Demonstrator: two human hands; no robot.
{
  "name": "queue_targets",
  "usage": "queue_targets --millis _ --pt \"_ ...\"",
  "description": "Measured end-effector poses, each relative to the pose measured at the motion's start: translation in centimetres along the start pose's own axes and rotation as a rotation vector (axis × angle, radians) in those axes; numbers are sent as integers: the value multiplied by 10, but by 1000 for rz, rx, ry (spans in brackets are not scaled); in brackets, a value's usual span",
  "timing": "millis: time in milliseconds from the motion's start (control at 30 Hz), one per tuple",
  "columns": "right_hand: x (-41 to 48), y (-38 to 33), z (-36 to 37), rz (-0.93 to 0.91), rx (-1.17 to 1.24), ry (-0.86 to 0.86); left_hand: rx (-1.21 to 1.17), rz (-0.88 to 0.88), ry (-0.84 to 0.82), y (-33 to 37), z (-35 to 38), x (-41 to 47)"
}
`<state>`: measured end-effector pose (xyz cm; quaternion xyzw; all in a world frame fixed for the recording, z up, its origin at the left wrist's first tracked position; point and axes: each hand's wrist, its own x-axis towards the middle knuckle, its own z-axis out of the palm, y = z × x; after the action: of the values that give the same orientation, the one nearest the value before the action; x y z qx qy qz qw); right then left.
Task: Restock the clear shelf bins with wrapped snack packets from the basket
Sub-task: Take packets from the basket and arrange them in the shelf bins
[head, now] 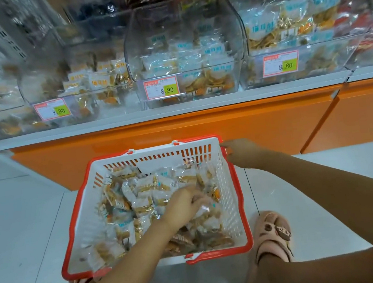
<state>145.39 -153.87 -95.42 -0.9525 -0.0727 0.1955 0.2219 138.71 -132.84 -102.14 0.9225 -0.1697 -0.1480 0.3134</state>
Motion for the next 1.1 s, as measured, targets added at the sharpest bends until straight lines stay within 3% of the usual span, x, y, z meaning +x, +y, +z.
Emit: queue_targets --millis 67,133,200,300,400,500,600,667,867,1000,1100 --pt "3 0 -10 129 259 23 -129 57 230 25 -28 -2" --pt "-2 -9 -25 250 763 -233 -218 139 438 51 -53 -4" --pt "-10 -20 -39 168 1167 -498 -281 212 558 72 -72 -5" --pt "-16 -36 -62 -13 1463 -468 -359 261 594 88 -86 -3" --pt "-20 -45 -91 -167 1418 -306 -522 191 584 96 -92 3" --pt "-23 -45 -114 -266 1303 -150 -888 160 549 114 -99 9" --pt "-26 -43 -130 -299 1227 -8 -1204 104 480 134 -103 17" --pt "-29 -41 -141 -304 1169 70 -1254 86 453 144 -104 24" --pt "-50 -31 -190 -220 585 155 -1135 78 493 178 -114 65" --pt "-54 11 -241 -156 611 507 -813 189 462 212 -125 108" --pt "-56 49 -267 -67 528 801 -367 326 487 236 -133 137"
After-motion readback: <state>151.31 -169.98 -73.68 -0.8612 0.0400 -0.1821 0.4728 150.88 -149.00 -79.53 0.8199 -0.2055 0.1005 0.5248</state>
